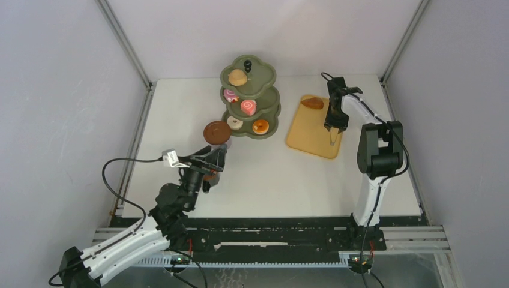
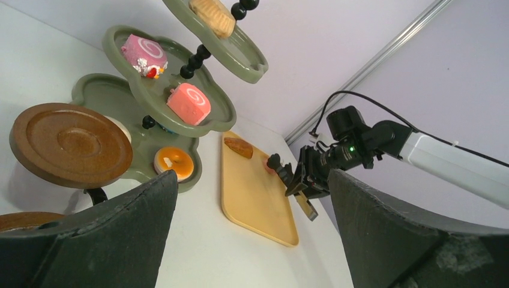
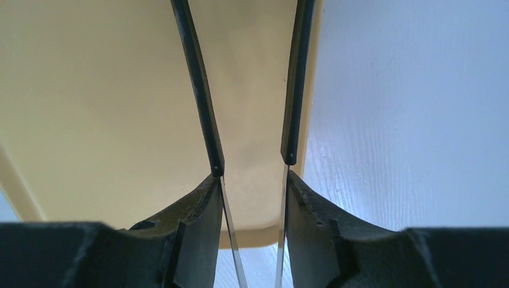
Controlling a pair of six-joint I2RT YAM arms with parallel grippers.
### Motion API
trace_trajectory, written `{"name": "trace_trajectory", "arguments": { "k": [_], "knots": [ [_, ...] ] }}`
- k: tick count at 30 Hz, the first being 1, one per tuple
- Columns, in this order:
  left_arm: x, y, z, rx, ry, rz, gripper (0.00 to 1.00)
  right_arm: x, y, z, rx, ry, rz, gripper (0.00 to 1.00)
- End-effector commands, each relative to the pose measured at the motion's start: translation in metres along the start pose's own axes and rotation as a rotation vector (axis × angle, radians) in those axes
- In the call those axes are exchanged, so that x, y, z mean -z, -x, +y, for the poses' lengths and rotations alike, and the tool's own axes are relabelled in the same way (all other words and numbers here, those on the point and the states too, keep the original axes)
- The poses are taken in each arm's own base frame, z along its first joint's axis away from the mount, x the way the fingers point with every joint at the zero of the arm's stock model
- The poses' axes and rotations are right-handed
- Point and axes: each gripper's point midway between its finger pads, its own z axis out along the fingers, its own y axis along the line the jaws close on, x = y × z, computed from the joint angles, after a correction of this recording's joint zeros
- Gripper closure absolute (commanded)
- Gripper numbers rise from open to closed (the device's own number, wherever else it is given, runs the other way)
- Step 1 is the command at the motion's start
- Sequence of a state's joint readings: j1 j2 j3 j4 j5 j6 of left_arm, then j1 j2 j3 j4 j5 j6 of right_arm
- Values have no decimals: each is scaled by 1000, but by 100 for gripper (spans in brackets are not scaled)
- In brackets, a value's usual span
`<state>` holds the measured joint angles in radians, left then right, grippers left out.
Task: Serve the afternoon tea
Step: Pick up the desert from the tray.
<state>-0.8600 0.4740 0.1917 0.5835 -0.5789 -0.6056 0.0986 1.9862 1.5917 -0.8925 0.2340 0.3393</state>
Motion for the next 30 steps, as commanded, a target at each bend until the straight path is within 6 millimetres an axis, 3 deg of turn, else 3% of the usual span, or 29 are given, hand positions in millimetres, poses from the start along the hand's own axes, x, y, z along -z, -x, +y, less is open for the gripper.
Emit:
{"name": "trace_trajectory", "arguments": {
  "k": [1,15,23,30],
  "knots": [
    [-2,5,-13,40,-44,-12,0,2,16,-1,-13,-6,-15,53],
    [-4,1,-10,26,-32,-5,0,-9,37,-3,-18,-9,-1,53],
    [-5,1,-9,18,-23,-6,0,-19,36,4,-9,15,28,55],
    [-5,3,-11,21,-27,-10,0,-16,35,6,14,21,19,64]
  ]
}}
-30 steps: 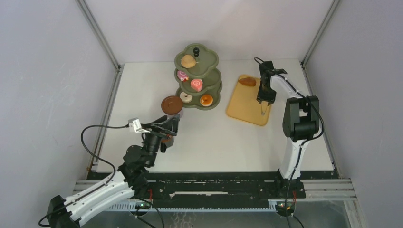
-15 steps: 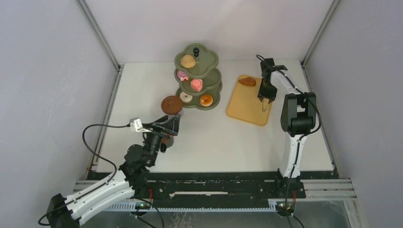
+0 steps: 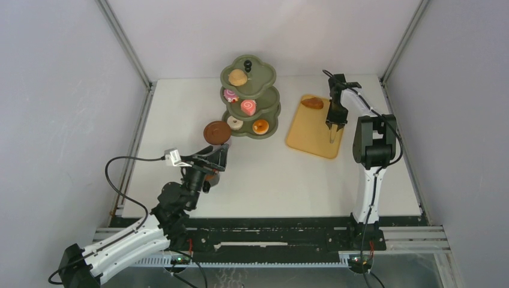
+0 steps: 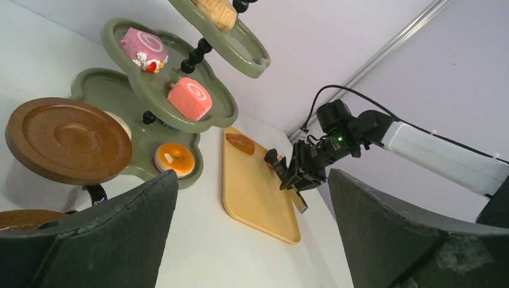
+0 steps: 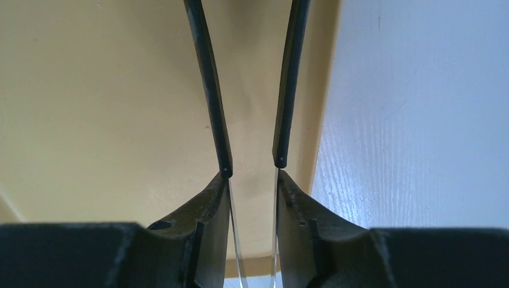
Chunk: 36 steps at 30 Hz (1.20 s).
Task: Serve the afternoon tea
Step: Pick up the desert from the tray.
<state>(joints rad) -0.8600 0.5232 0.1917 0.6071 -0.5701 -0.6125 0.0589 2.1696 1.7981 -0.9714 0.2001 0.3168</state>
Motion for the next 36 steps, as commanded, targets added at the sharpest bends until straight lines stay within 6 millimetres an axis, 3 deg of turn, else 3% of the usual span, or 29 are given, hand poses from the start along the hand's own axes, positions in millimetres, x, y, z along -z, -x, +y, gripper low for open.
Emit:
{"name": "trace_trajectory", "arguments": {
  "k": [1,9,17,28,36],
  "knots": [
    [-2,13,-13,28,-33,-35,0,16,12,4,22,25,-52,66],
    [-1,17,-14,28,-29,-41,0,37,1,14,53,51,-110,73],
    [2,20,-9,26,-8,-48,0,85,-19,38,115,108,-218,74],
    [6,28,-3,26,16,-69,0,171,-56,99,280,230,-361,75],
    [6,30,-5,33,10,-72,0,198,-74,140,376,283,-375,75]
  ]
}}
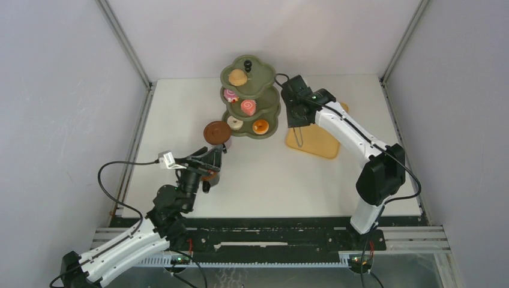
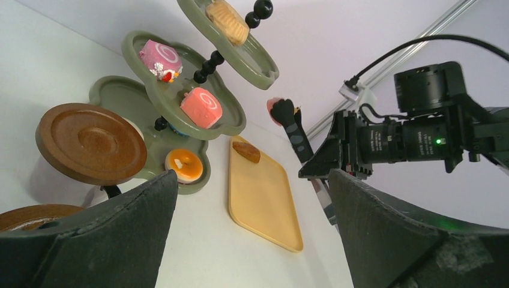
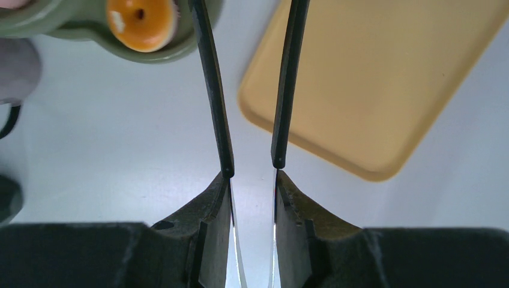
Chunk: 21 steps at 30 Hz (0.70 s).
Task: Serve the afternoon tea
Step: Pick up the desert from the tray.
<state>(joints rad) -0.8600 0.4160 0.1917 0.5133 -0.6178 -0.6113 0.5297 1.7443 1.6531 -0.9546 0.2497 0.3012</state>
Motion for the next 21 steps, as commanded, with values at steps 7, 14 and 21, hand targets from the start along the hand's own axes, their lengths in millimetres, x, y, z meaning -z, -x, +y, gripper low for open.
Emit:
{"name": "trace_trajectory", "arguments": {
  "k": [7,14,21],
  "knots": [
    [-3,14,-14,22,-25,-30,0,9,25,46,40,53,-52,76],
    [-3,14,-14,20,-26,-30,0,2,33,66,63,72,-45,76],
    [-3,13,-13,12,-22,-29,0,-8,43,77,78,71,-34,76]
  ]
}}
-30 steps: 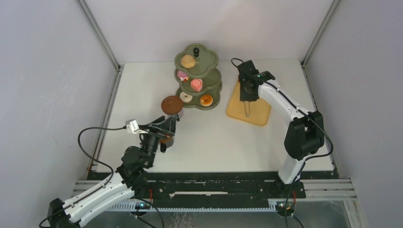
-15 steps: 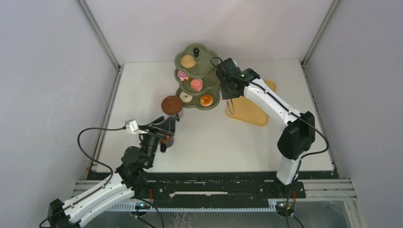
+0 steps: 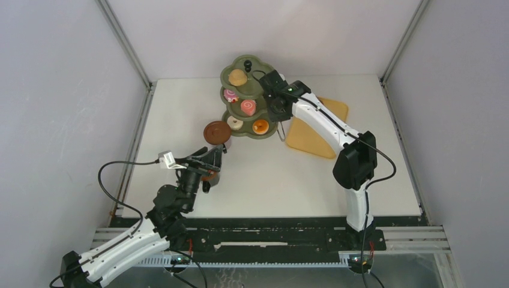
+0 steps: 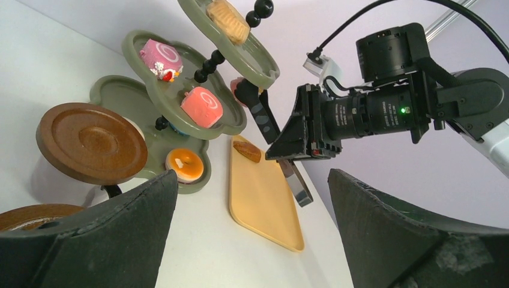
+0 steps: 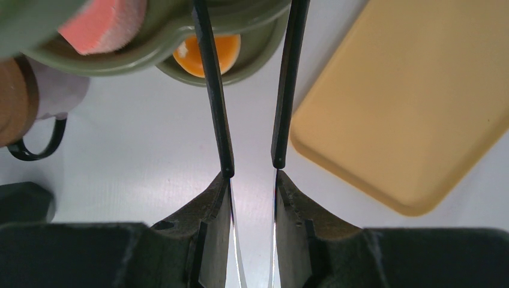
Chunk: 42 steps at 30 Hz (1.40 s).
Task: Serve the afternoon tea
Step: Pick up the desert from the tray, then place the desert on the desert table.
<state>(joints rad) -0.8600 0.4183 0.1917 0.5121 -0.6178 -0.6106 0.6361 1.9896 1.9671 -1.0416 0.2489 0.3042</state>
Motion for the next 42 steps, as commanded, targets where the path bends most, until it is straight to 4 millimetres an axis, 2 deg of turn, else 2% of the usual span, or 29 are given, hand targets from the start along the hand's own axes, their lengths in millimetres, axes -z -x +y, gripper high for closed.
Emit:
{"name": "trace_trajectory", "arguments": {
  "k": [1,11,20,30,42],
  "knots": [
    [-3,14,-13,13,-23,-30,0,9,23,9,-13,18,-51,76],
    [-3,14,-13,4,-24,-29,0,-9,30,6,-19,6,-29,74],
    [-5,11,-12,-4,-17,-23,0,-17,32,-1,-15,-16,-13,68],
    [-7,10,-15,-5,-21,-17,0,-18,28,-7,-23,-23,-3,58],
    [-9,10,-18,-5,-27,-11,0,-14,27,-12,-35,-15,-9,56]
  ]
}}
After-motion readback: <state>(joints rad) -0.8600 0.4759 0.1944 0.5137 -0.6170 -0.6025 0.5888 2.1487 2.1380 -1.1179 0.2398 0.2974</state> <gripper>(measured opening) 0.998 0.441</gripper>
